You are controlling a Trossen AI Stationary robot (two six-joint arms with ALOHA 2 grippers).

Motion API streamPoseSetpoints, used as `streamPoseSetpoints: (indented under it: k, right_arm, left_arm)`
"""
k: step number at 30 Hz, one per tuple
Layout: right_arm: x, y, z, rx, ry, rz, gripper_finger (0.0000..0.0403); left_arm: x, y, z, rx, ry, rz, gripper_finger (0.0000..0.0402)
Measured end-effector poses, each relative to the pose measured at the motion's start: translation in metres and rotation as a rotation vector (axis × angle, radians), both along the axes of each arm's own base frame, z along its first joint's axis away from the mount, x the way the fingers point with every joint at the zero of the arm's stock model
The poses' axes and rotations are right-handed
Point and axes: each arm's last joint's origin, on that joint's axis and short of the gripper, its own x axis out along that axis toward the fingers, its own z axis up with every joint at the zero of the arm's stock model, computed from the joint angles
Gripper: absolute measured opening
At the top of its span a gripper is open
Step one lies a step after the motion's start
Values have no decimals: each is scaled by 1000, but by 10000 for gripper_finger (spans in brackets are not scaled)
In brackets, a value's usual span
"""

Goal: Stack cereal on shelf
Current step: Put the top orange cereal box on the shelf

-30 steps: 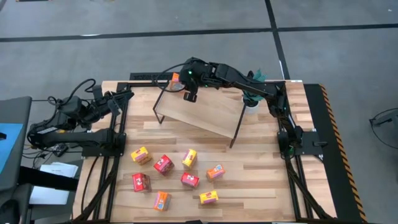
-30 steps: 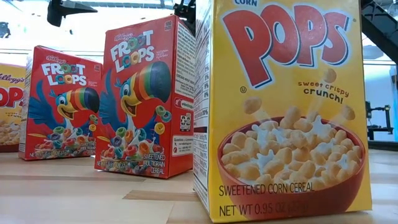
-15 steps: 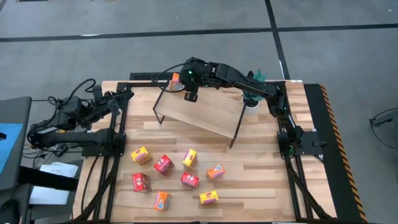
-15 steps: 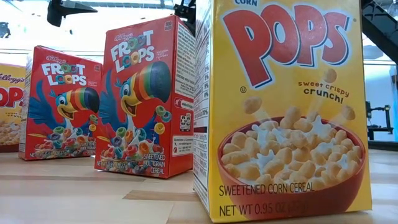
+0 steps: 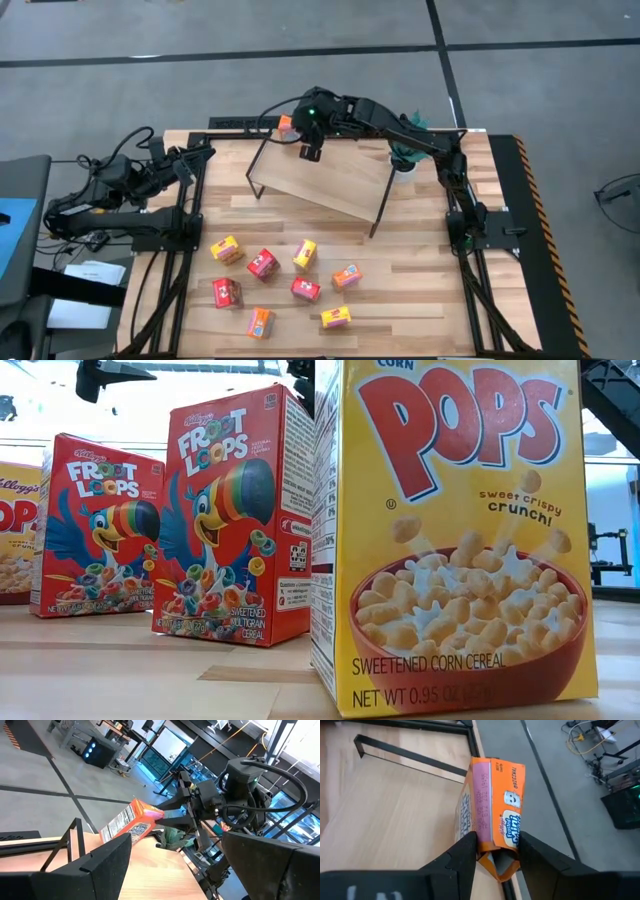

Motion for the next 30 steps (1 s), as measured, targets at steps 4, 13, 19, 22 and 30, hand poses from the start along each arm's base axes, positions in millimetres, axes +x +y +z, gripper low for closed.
streamPoseSetpoints:
  k: [4,13,19,22,30]
  right_arm:
    - [0,-1,0,46,-23,15,168]
    - [4,-4,-6,61,-24,1,160]
    - [5,-6,-10,84,-21,-23,164]
    - [5,-6,-10,82,-26,-22,175]
    - [3,-12,-9,86,-32,-40,210]
  left_arm:
    - [0,0,0,-3,-2,0,300]
    - [0,0,0,-9,-8,-1,300]
    - [0,0,0,-11,-9,-1,300]
    - [0,0,0,-11,-9,-2,300]
    - [0,0,0,-11,-10,-1,300]
